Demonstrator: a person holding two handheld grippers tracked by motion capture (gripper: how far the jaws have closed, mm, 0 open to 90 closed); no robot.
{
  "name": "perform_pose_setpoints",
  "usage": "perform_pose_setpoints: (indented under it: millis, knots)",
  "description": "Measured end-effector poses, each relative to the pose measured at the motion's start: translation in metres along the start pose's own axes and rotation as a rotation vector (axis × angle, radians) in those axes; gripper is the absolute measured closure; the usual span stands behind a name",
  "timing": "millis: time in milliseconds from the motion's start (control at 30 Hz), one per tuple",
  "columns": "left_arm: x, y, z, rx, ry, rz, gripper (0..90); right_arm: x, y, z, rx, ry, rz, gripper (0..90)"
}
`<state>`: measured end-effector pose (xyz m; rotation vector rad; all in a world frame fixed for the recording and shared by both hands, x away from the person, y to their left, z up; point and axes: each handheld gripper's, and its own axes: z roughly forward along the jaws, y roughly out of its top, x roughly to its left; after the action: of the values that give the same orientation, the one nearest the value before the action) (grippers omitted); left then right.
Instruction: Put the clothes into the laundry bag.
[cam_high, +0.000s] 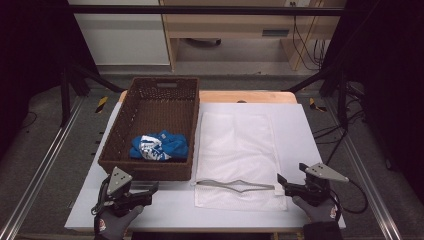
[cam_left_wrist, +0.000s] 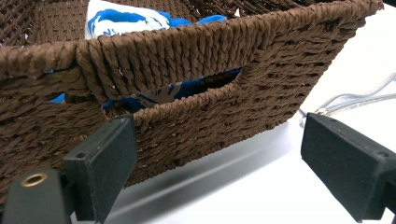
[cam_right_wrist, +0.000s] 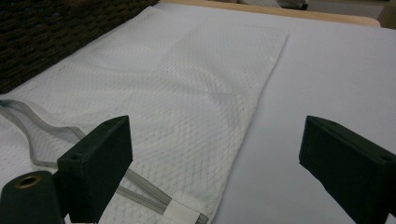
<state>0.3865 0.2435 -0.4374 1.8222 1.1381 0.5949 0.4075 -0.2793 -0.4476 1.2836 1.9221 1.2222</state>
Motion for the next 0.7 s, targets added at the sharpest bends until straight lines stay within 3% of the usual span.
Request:
perform_pose_setpoints:
  millis: [267, 700]
  knots:
    - [-0.002, 0.004, -0.008, -0.025, 0.01, -0.005, 11.0, 0.0, -0.002, 0.003, 0.013, 0.002, 0.017, 10.2]
    - [0.0, 0.019, -0.024, -0.084, 0.023, -0.021, 11.4, 0.002, -0.001, 0.003, 0.012, -0.008, 0.004, 10.3]
